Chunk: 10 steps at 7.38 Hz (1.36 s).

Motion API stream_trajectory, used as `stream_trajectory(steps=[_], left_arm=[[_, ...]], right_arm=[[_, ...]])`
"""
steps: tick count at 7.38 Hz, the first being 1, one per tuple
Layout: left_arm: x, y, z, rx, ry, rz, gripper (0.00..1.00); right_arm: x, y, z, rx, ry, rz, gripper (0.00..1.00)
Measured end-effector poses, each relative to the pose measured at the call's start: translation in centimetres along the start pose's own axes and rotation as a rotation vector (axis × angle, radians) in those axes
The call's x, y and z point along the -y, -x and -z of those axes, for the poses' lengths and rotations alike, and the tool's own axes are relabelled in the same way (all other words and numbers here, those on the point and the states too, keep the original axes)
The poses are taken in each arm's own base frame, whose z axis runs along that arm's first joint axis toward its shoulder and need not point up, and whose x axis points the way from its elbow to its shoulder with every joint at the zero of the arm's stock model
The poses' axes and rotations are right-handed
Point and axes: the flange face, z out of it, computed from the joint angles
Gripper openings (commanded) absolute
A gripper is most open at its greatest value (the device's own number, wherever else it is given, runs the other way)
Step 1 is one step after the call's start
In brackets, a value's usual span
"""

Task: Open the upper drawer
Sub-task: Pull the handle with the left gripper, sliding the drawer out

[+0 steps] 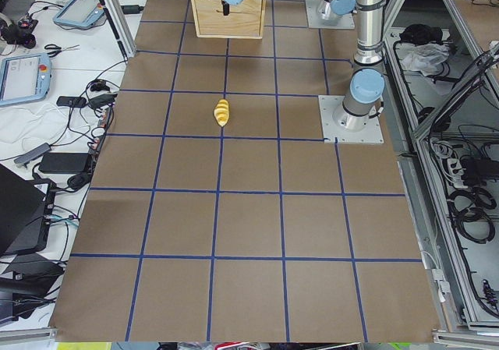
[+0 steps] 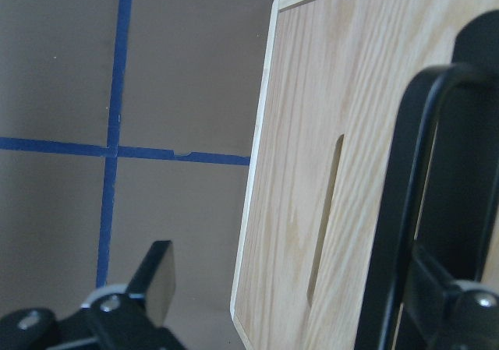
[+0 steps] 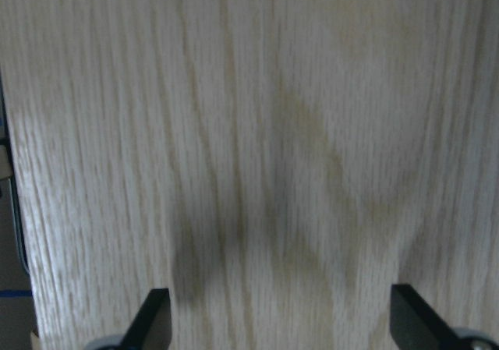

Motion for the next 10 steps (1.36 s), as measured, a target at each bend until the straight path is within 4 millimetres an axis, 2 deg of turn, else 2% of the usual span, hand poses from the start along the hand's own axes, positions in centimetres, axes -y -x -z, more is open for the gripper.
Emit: stream_trajectory(steps=[4,7,10], left_arm=[[0.2,1.2,0.2,0.016,0.019,-0.101,1.00],[1.5,4.2,1.2,0.041,0.002,-0.098,1.00],[1.6,6.0,1.9,0.048,-0.002,-0.118,1.00]], right_arm=[[0.0,0.0,0.0,0.000,-0.001,0.000,1.00],[0.0,0.0,0.0,0.000,-0.001,-0.001,1.00],[0.0,0.0,0.0,0.000,0.000,-0.001,1.00]])
